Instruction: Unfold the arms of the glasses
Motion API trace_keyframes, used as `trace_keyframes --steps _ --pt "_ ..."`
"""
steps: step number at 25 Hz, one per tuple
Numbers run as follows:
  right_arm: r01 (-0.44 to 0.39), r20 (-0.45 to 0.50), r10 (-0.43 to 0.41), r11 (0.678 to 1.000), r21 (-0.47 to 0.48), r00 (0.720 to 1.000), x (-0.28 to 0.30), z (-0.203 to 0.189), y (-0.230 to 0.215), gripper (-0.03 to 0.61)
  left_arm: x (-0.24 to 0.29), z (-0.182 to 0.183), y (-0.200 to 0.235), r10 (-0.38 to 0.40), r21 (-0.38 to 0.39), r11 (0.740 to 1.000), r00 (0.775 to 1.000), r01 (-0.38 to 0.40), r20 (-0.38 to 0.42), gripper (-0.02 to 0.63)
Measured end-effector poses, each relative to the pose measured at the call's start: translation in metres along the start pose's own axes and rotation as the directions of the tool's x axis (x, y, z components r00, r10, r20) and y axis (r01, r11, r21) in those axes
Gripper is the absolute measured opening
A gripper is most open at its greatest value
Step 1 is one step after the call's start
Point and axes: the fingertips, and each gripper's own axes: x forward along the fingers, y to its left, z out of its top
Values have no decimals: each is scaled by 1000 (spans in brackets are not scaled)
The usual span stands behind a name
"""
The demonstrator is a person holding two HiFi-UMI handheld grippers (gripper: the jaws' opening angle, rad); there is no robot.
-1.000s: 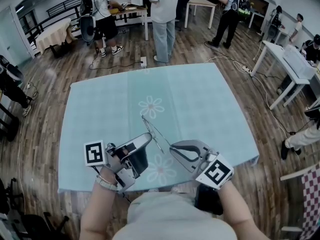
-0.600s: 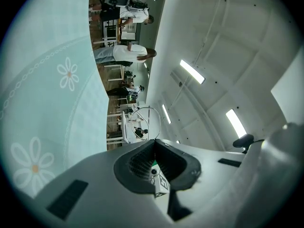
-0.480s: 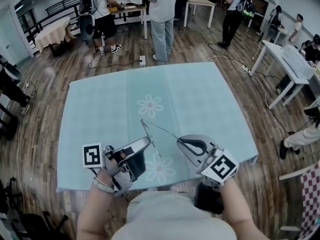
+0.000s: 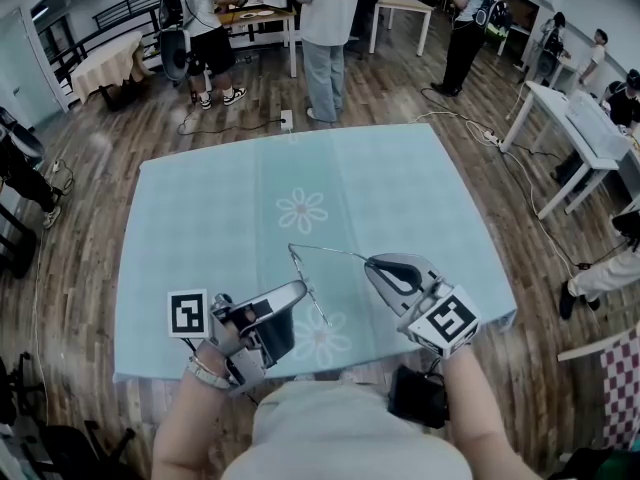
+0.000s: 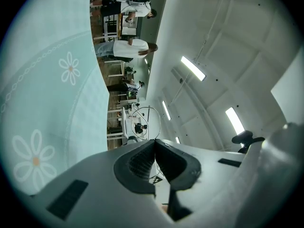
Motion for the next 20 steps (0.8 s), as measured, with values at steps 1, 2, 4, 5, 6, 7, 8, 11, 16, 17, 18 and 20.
trace_keyframes --steps 1,2,4,5,6,7,8,11,16,17,18,20 --pt "9 0 -9 1000 0 1000 1 1 -3 20 0 0 0 -1 1 1000 1000 1 -2 9" --pt "19 1 -19 1000 1 1000 2 1 -6 20 0 0 -1 -2 1 1000 1000 2 -4 9" --pt "41 3 -41 999 3 999 4 3 -13 20 1 0 -3 -1 -3 1000 1000 1 -6 9" --pt "51 3 -51 999 3 999 5 4 -16 20 1 0 -3 -1 -4 1000 1000 1 -7 9" --pt "60 3 -60 998 3 998 5 4 -18 20 1 -1 -3 -1 -5 1000 1000 1 -8 9" --pt "66 4 -66 998 2 998 6 5 -21 20 2 -1 -3 -1 -5 1000 1000 1 -9 9" --pt "71 4 -71 997 1 997 7 5 -23 20 3 -2 -3 -1 -5 1000 1000 1 -10 9" --pt "84 -6 -84 996 1 996 9 3 -28 20 3 -5 -4 -4 -10 1000 1000 3 -10 9" --pt "93 -16 -93 996 11 996 19 2 -33 21 2 -5 -5 -3 -19 1000 1000 3 -9 9" --pt "96 -16 -96 995 15 995 20 2 -34 21 3 -5 -6 -6 -20 1000 1000 6 -9 9" --pt "101 -15 -101 995 19 995 22 1 -36 23 4 -5 -6 -8 -20 1000 1000 8 -10 9" --pt "113 -10 -113 993 31 994 24 0 -38 23 4 -9 -4 -8 -18 1000 1000 8 -17 9"
